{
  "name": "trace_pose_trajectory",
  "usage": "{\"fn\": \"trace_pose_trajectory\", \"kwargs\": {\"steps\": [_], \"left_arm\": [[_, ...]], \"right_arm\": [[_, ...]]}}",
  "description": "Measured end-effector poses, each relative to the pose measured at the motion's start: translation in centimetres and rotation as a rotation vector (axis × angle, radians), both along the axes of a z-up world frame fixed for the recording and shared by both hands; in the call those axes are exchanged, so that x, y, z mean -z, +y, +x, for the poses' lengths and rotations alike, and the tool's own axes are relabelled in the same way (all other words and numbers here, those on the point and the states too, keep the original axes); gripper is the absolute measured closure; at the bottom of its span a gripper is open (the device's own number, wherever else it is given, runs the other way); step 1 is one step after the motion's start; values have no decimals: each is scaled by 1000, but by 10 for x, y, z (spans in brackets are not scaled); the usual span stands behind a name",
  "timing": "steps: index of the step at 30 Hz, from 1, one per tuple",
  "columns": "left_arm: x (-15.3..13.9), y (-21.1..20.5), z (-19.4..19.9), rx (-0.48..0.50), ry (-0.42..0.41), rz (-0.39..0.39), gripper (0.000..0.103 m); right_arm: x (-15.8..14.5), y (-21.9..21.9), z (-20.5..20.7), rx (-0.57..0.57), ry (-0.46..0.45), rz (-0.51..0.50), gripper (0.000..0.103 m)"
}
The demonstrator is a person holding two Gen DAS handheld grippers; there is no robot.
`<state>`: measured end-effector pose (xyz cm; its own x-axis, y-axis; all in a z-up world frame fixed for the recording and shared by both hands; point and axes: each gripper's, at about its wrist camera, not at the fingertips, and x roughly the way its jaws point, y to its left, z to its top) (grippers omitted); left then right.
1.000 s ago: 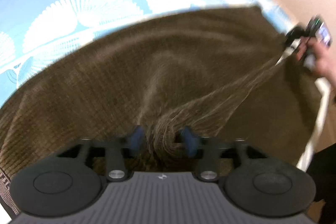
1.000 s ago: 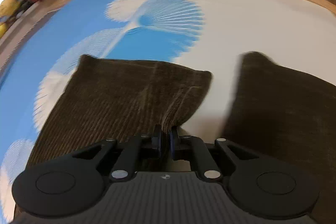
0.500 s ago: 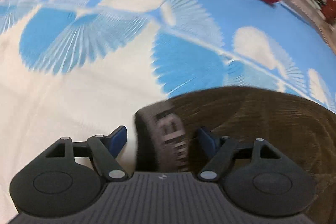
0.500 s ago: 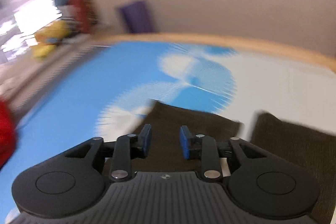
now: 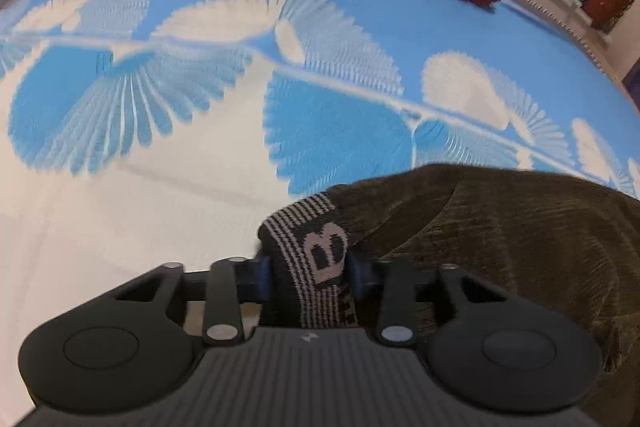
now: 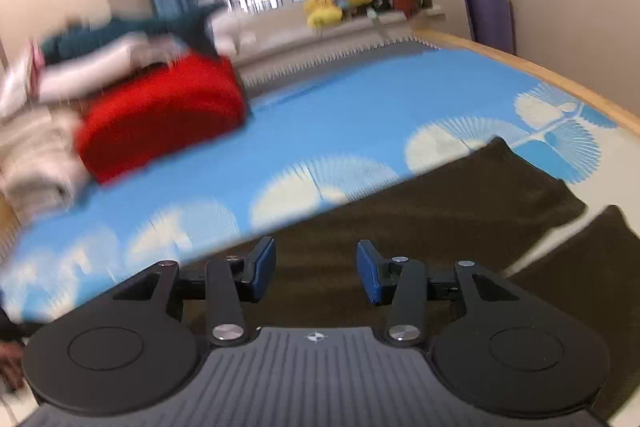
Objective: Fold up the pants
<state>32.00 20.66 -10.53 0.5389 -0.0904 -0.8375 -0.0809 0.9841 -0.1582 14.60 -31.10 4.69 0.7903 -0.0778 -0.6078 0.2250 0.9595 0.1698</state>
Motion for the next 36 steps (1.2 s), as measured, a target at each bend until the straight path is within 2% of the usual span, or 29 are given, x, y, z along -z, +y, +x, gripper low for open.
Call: {"fn": "trace_pose_trajectory", "kwargs": {"steps": [2, 3, 5, 7, 9, 11, 14, 16, 19, 21, 23, 24, 25, 27, 28, 33, 36], "left_arm": [[-13, -2, -2, 3, -57, 73, 66], [-18, 0, -3, -32, -67, 94, 66], [-22, 5, -3, -84, -46, 106, 64], [-26, 9, -4, -96, -11, 103, 58], [-44, 11, -12, -95, -34, 77, 51], [-66, 11, -28, -93, -49, 55, 45], [-95, 11, -54, -134, -35, 69, 44], [-112, 13, -80, -119, -32, 74, 42], [-123, 14, -127, -71, -48, 89, 28], [-115, 15, -158, -32, -30, 76, 25], [-95, 19, -181, -29, 7, 67, 25], [-79, 22, -190, -31, 64, 81, 25], [-62, 23, -193, -28, 166, 117, 27], [-44, 24, -198, -25, 254, 174, 29], [-40, 25, -199, -17, 262, 177, 28], [-30, 19, -195, 35, 294, 84, 28], [-25, 6, -191, 76, 294, 99, 28]], "right_arm": [[3, 4, 2, -25, -7, 26, 57], [3, 8, 4, -28, -6, 3, 57], [4, 11, 4, -37, -7, -24, 57], [6, 13, 1, -47, 9, -19, 57], [6, 13, 2, -61, 15, -2, 57], [4, 17, 1, -87, 11, -12, 57], [-2, 22, -7, -119, -14, -24, 57], [-7, 23, -10, -124, -27, 0, 57], [-16, 25, -20, -139, -64, 34, 57], [-21, 27, -27, -149, -73, 32, 56], [-25, 27, -36, -166, -86, 39, 56], [-26, 27, -40, -171, -93, 30, 56], [-28, 26, -44, -172, -97, 15, 56], [-30, 22, -52, -158, -99, 4, 56], [-31, 19, -54, -152, -98, 17, 56], [-32, -1, -63, -123, -87, 59, 56], [-28, -14, -66, -90, -69, 96, 55]]}}
